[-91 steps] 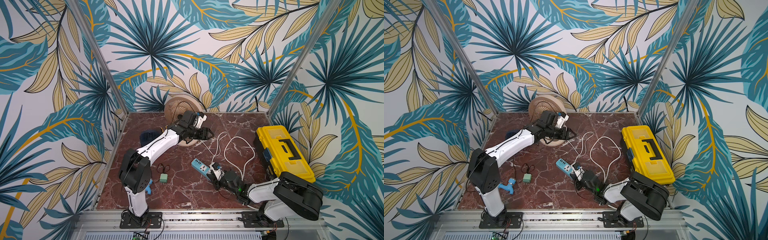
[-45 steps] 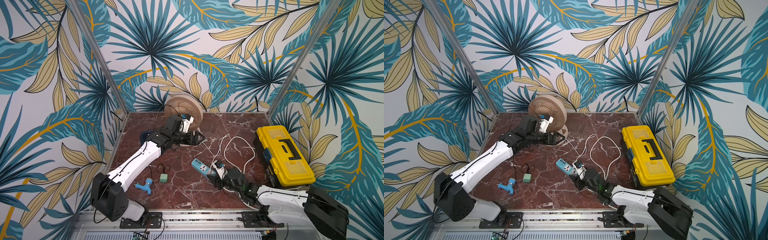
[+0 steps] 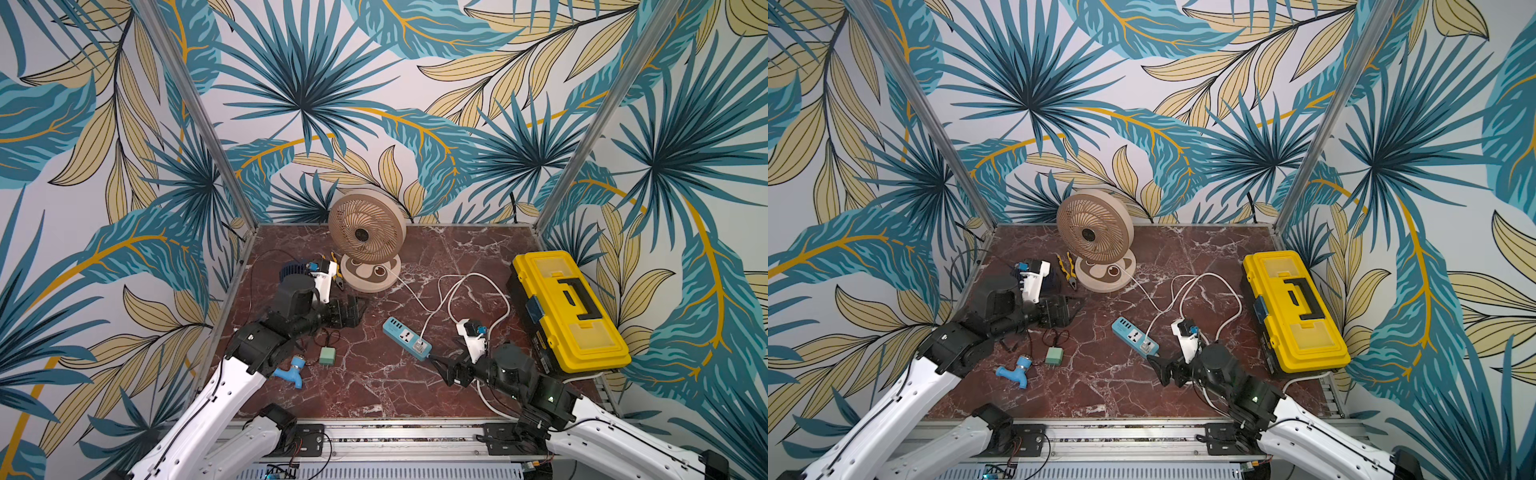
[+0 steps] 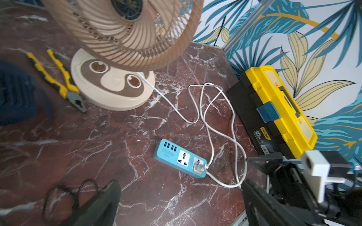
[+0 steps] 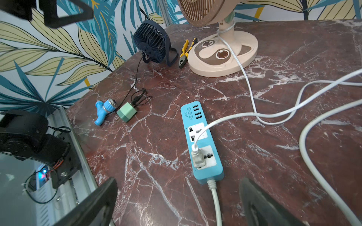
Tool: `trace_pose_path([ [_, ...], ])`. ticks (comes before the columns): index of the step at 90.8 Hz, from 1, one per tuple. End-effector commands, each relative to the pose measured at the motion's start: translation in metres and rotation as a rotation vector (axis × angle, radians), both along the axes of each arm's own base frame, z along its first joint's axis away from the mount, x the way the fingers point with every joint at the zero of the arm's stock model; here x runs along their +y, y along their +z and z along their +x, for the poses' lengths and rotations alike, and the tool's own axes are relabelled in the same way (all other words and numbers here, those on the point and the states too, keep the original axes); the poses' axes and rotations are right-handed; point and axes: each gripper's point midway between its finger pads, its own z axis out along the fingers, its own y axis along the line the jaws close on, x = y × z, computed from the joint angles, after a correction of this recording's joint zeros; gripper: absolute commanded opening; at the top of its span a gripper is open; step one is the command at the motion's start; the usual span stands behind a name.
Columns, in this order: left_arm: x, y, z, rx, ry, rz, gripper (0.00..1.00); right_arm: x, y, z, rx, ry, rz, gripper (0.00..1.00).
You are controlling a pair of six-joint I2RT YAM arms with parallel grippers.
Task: Plug the desk fan into the power strip
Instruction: Pick up the plug from the center of the board.
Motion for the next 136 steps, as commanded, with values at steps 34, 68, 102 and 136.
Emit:
trace_pose_path([
  [34, 0.062, -0.091, -0.028, 0.205, 0.290, 0.124, 1.00, 0.010, 0.055, 0.002, 0.215, -0.051, -0.006, 1.00],
  [68, 0.080, -0.144, -0.015, 0.340, 0.406, 0.299, 1.00, 0.030, 0.056, 0.023, 0.118, -0.015, -0.042, 1.00],
  [102, 0.079, -0.185, -0.017, 0.492, 0.331, 0.470, 0.89, 0.043, 0.020, 0.023, 0.254, 0.040, -0.164, 0.99],
  [136, 0.065, -0.222, -0.027, 0.553, 0.235, 0.445, 0.68, 0.046, 0.014, 0.038, 0.375, 0.017, -0.165, 0.99],
])
